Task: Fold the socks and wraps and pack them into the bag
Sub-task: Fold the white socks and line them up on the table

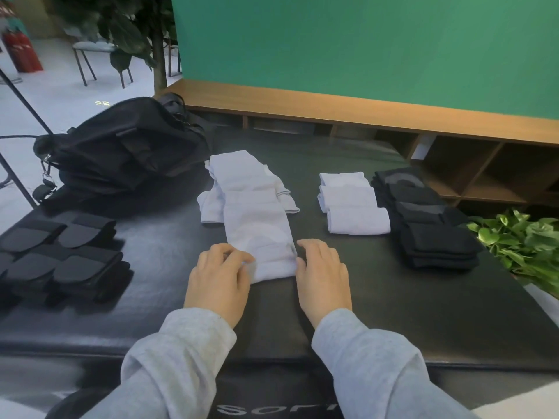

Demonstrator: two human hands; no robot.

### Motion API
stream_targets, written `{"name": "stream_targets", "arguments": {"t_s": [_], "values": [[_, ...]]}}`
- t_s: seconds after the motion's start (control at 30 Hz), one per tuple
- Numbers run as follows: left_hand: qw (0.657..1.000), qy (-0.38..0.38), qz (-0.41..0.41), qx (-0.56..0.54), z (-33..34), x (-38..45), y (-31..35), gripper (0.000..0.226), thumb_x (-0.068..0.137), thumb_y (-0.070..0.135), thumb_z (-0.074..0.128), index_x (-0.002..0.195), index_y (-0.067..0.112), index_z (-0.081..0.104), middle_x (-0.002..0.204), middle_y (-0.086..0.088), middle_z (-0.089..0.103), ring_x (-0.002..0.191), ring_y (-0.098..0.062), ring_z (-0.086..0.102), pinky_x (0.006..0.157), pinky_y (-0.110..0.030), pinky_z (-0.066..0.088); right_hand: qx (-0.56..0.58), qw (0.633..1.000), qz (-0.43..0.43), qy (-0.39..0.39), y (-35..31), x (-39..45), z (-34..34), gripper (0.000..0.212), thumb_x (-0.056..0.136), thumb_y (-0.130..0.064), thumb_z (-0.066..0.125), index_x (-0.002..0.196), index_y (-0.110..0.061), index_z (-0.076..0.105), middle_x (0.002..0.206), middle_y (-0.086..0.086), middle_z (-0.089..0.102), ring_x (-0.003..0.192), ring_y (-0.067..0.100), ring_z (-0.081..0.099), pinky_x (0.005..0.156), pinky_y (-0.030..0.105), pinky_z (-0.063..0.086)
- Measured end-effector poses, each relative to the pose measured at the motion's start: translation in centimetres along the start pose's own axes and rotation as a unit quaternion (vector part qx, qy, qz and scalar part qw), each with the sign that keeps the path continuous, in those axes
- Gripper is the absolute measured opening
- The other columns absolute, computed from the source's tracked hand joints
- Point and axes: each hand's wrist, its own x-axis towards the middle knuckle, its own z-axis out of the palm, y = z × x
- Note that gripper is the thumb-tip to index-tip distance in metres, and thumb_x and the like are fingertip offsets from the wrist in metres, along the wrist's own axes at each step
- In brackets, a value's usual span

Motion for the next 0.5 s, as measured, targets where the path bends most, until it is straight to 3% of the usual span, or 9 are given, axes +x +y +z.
{"name": "stream_targets", "arguments": {"t_s": [0.13,0.23,0.5], "values": [[1.0,0.003,-0.004,0.011,0.07,-0.08,0.13,0.017,0.09,0.038,0.051,0.105,0.035,0.059,0.121,0.01,0.043,0.118,-0.014,0.032,0.094,-0.029,0.027,-0.032,0.999,0.01,-0.027,-0.15,0.01,0.11,0.039,0.097,-0.042,0.031,0.132,-0.031,0.045,0.151,-0.012,0.023,0.133,0.012,0.019,0.103,0.031,0.021],[1.0,0.004,0.0,0.018,0.03,-0.1,0.07,0.018,0.091,0.038,0.051,0.107,0.035,0.059,0.125,0.008,0.042,0.121,-0.015,0.031,0.095,-0.031,0.027,-0.02,1.0,0.01,-0.02,-0.32,-0.14,-0.08,0.035,0.096,-0.043,0.033,0.125,-0.031,0.048,0.154,-0.009,0.015,0.135,0.012,0.013,0.105,0.031,0.02],[1.0,0.01,0.0,0.012,0.17,-0.13,-0.08,0.019,0.091,0.034,0.049,0.108,0.035,0.059,0.126,0.008,0.044,0.122,-0.015,0.029,0.096,-0.032,0.026,0.0,1.0,-0.013,-0.025,-0.15,-0.18,0.04,0.037,0.095,-0.043,0.035,0.132,-0.04,0.039,0.155,-0.009,0.008,0.137,0.013,0.01,0.108,0.031,0.019]]}}
